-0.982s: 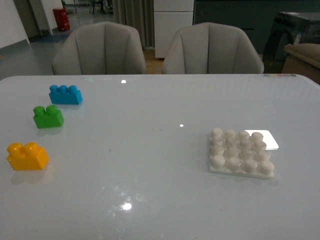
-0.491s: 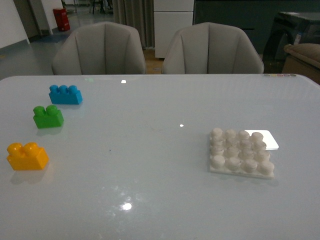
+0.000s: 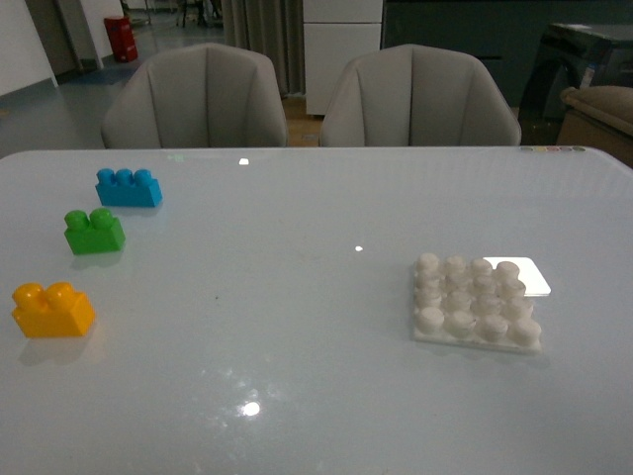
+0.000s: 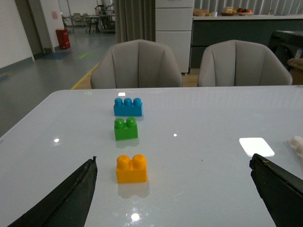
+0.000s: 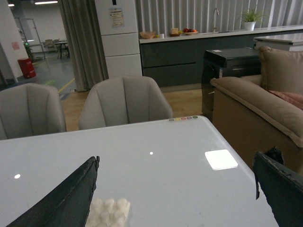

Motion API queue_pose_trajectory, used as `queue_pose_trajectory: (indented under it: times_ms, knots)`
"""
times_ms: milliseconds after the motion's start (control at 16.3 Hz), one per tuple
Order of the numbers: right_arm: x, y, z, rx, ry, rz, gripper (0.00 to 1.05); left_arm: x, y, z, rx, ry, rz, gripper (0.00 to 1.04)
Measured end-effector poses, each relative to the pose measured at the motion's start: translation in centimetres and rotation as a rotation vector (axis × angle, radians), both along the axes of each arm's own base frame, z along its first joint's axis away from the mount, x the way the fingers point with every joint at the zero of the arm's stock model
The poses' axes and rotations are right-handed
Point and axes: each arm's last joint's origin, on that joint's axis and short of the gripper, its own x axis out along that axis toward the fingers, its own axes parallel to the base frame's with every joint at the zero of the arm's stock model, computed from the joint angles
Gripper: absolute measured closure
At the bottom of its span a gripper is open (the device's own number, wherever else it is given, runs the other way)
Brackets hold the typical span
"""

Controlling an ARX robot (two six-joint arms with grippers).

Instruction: Insert yellow block into base center

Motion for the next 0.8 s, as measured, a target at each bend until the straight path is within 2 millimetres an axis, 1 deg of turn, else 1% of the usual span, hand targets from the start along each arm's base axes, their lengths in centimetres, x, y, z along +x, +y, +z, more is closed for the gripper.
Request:
queue_pose_trajectory:
  times_ms: [61, 123, 184, 246, 307, 368, 430, 491, 553, 614, 675, 798]
  knots:
    - [2.1, -0.4, 1.1, 0.007, 0.011, 0.001, 0.06, 0.0, 0.0, 0.0, 0.0, 0.0, 0.0, 0.07]
    - [5.5, -0.8, 2.1, 0.035, 0.088, 0.017, 0.06, 0.0, 0.0, 0.0, 0.0, 0.0, 0.0, 0.07]
    - [9.3, -1.0, 2.1, 0.055, 0.19, 0.032, 0.06, 0.0, 0.0, 0.0, 0.0, 0.0, 0.0, 0.07]
    - [13.4, -1.2, 1.2, 0.071, 0.31, 0.034, 0.06, 0.0, 0.0, 0.0, 0.0, 0.0, 0.0, 0.07]
    - [16.5, -1.4, -0.3, 0.079, 0.419, 0.031, 0.06, 0.0, 0.0, 0.0, 0.0, 0.0, 0.0, 0.07]
    - [18.9, -1.5, -1.9, 0.081, 0.511, 0.023, 0.06, 0.0, 0.0, 0.0, 0.0, 0.0, 0.0, 0.07]
    - [20.7, -1.3, -3.8, 0.08, 0.6, 0.026, 0.06, 0.0, 0.0, 0.0, 0.0, 0.0, 0.0, 0.07]
    - [22.1, -0.8, -6.7, 0.069, 0.71, 0.037, 0.06, 0.0, 0.0, 0.0, 0.0, 0.0, 0.0, 0.07]
    - [22.5, -0.3, -8.5, 0.064, 0.775, 0.045, 0.06, 0.0, 0.0, 0.0, 0.0, 0.0, 0.0, 0.07]
    - [23.0, 0.7, -10.9, 0.057, 0.856, 0.069, 0.06, 0.0, 0.0, 0.0, 0.0, 0.0, 0.0, 0.07]
    - [23.4, 2.1, -12.5, 0.042, 0.907, 0.105, 0.06, 0.0, 0.0, 0.0, 0.0, 0.0, 0.0, 0.07]
    - [24.4, 4.0, -13.6, 0.047, 0.921, 0.151, 0.06, 0.0, 0.0, 0.0, 0.0, 0.0, 0.0, 0.07]
